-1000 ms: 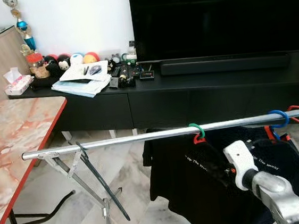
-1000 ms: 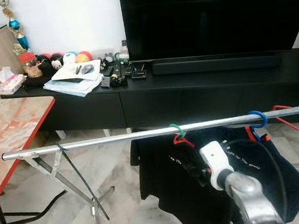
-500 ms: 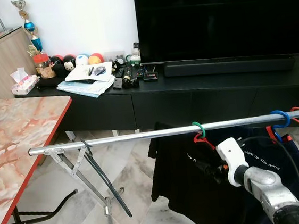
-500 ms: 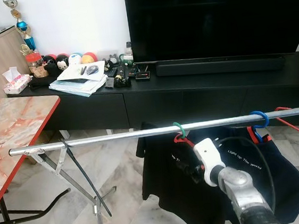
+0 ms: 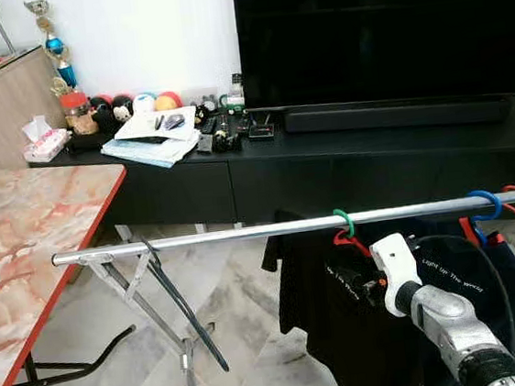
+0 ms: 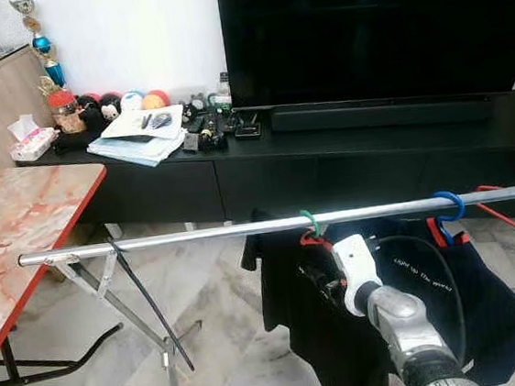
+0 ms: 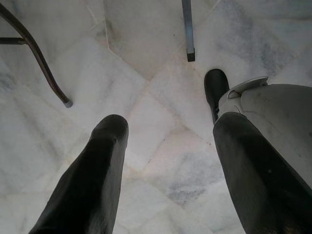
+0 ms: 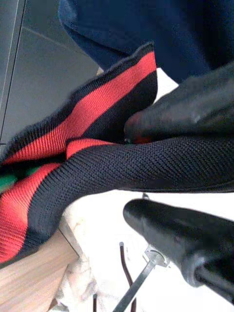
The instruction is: Hang hanger
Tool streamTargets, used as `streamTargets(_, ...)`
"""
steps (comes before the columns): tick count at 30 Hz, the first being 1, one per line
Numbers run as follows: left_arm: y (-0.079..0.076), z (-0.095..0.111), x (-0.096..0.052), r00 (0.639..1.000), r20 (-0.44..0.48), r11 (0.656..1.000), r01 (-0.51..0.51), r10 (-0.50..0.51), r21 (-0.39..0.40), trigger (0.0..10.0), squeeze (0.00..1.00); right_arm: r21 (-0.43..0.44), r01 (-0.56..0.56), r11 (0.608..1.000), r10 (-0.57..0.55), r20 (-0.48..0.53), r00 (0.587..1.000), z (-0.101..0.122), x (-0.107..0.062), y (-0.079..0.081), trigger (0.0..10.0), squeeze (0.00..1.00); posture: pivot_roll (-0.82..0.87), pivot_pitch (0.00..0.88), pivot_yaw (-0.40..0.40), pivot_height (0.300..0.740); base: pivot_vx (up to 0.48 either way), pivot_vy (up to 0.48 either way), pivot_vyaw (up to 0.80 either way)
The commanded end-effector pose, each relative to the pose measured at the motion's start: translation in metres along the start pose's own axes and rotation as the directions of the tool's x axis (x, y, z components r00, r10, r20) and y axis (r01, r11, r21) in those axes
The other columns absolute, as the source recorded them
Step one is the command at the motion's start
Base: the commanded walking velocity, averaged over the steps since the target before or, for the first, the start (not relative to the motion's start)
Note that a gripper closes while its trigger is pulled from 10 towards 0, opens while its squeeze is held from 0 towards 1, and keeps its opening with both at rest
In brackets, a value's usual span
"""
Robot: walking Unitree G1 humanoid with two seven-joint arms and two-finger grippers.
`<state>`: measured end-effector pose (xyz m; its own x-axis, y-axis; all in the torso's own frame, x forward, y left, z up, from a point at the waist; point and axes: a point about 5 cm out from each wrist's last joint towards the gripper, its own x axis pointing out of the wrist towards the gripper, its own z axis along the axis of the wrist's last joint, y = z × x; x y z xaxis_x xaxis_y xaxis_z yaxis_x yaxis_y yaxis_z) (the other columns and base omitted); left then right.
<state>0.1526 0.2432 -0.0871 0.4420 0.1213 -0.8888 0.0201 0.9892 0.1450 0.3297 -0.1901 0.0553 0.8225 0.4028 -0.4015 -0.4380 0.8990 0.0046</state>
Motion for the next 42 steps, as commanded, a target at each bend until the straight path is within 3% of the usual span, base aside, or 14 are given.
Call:
streamTargets(1,0.000,-0.004,0.000,1.000,-0.023,1.000,0.000,0.000,0.012,10.0,0.00,-0.009,-0.001,1.000,0.001,0.004,1.000,0.003,0.002,0.001,0.0,0.00,-0.03,0.000,0.040,0.740,0.000,0.000,0.00)
streamTargets(22,0.000,-0.004,0.000,1.000,-0.027,1.000,0.005,-0.004,0.016,10.0,0.00,0.026,0.063,0.998,-0.064,0.035,0.997,-0.001,0.003,0.003,0.0,0.00,-0.03,0.000,0.039,0.740,0.000,0.000,0.00)
streamTargets(29,0.001,-0.005,0.000,1.000,-0.028,1.000,0.005,-0.005,0.018,10.0,0.00,0.052,0.118,0.992,-0.122,0.095,0.988,0.000,0.002,0.005,0.0,0.00,-0.03,0.000,0.037,0.740,0.000,0.000,0.00)
streamTargets(32,0.001,-0.006,-0.001,1.000,-0.029,1.000,0.004,-0.004,0.017,10.0,0.00,0.115,0.236,0.965,-0.255,0.206,0.945,0.006,-0.006,0.001,0.0,0.00,-0.03,0.000,0.037,0.740,0.000,0.000,0.00)
streamTargets(34,0.001,-0.006,-0.001,1.000,-0.029,1.000,0.004,-0.004,0.018,10.0,0.00,0.119,0.250,0.961,-0.271,0.217,0.938,0.007,-0.007,0.000,0.0,0.00,-0.03,0.000,0.037,0.740,0.000,0.000,0.00)
streamTargets(37,0.002,-0.007,-0.001,0.999,-0.035,1.000,0.007,-0.006,0.025,10.0,0.00,0.179,0.325,0.929,-0.366,0.310,0.877,0.003,-0.022,0.002,0.0,0.00,-0.04,0.000,0.042,0.740,0.000,0.000,0.00)
streamTargets(42,0.002,-0.007,-0.001,0.999,-0.037,0.999,0.010,-0.009,0.031,10.0,0.00,0.246,0.374,0.894,-0.441,0.346,0.828,-0.011,-0.040,0.009,0.0,0.00,-0.05,0.000,0.042,0.740,0.000,0.000,0.00)
